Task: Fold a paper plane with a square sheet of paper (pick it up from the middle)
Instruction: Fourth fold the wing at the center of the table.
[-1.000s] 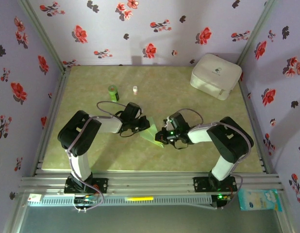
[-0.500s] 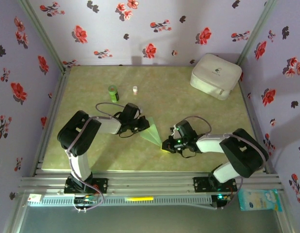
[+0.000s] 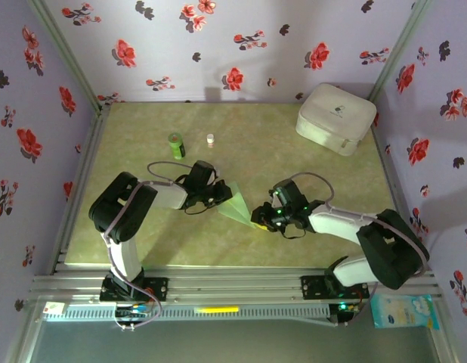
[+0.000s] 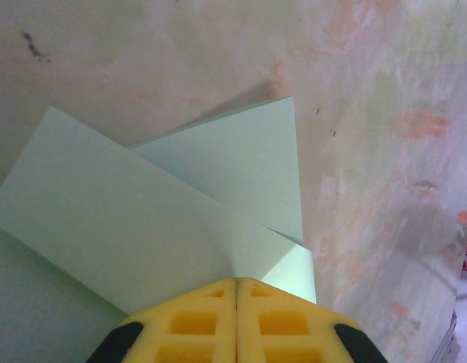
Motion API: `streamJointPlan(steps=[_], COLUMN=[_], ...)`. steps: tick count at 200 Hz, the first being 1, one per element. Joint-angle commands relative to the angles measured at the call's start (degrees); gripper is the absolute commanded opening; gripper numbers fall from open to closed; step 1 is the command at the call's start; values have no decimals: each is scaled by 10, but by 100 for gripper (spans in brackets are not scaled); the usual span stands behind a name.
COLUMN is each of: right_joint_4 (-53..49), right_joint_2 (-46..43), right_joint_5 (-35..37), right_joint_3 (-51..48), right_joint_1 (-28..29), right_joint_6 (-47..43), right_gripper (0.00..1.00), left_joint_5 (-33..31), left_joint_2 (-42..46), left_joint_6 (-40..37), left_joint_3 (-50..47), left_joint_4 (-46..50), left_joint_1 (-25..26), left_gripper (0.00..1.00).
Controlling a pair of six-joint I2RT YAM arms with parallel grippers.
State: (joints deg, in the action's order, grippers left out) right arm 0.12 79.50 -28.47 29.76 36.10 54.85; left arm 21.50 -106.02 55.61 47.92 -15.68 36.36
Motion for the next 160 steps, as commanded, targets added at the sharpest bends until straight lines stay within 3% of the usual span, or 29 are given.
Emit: streamJointPlan(steps=[1,117,160], right_joint_4=[-2,7,47], right_joint_2=[17,55,62], right_joint_5=[1,3,-13], right_joint_3=[10,6,9], right_joint_1=[-4,-3,-5], right_joint_6=[25,31,42], right_gripper=[31,33,27], left_joint_5=[-21,-12,-9], left_joint_2=[-15,-16,-18], left_joint_6=[7,7,9], left_joint_3=[-9,-4,-1], left_joint_4=[65,74,74], left_joint_1=[-10,-15,-15], left_gripper=[7,7,7])
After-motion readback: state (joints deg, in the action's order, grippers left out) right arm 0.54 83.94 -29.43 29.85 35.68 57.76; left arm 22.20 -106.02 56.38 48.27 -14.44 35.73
